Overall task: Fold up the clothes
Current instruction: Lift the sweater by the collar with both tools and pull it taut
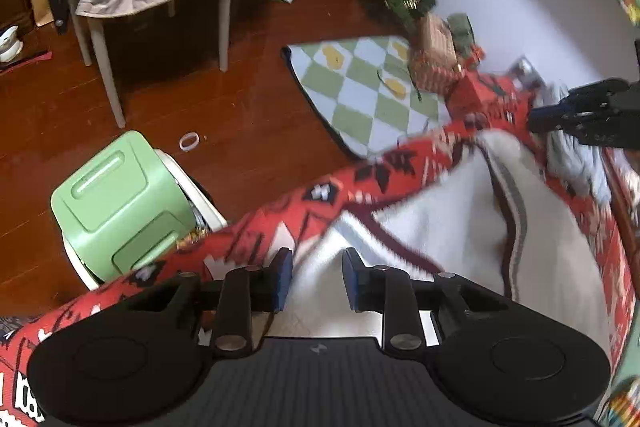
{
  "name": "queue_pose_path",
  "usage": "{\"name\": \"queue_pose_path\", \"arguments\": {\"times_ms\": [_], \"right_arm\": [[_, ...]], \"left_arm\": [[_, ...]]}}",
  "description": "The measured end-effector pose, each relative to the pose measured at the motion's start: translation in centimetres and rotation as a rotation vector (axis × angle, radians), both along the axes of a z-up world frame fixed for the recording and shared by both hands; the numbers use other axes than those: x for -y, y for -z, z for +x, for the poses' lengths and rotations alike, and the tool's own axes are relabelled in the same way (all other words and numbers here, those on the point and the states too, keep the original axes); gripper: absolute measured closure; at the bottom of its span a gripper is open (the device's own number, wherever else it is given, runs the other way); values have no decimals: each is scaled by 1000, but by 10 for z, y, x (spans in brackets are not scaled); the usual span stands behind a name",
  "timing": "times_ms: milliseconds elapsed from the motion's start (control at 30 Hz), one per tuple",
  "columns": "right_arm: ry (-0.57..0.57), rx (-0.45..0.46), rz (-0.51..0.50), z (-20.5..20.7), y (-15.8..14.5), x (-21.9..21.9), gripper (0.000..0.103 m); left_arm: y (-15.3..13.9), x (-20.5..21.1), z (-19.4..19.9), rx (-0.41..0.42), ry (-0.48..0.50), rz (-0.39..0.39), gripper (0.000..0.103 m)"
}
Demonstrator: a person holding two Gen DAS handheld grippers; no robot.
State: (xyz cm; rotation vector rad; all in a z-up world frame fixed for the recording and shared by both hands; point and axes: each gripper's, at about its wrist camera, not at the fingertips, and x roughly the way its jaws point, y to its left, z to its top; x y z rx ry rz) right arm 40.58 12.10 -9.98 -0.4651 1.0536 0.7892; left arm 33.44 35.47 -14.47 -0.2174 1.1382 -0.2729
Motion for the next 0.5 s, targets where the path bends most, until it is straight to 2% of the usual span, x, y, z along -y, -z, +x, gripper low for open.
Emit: {"name": "queue_pose_path", "arguments": {"times_ms": [133, 333, 500], "right_arm": [[-37, 10, 5, 16, 6, -17, 89], [-148, -46, -46, 9, 28, -42, 88], [-210, -40, -88, -11, 40, -52, 84]], "left_arm": [[1, -7, 9, -8, -45, -35, 78], [4, 5, 10, -28, 33, -5, 78], [9, 16, 10, -42, 96, 46, 78]]}}
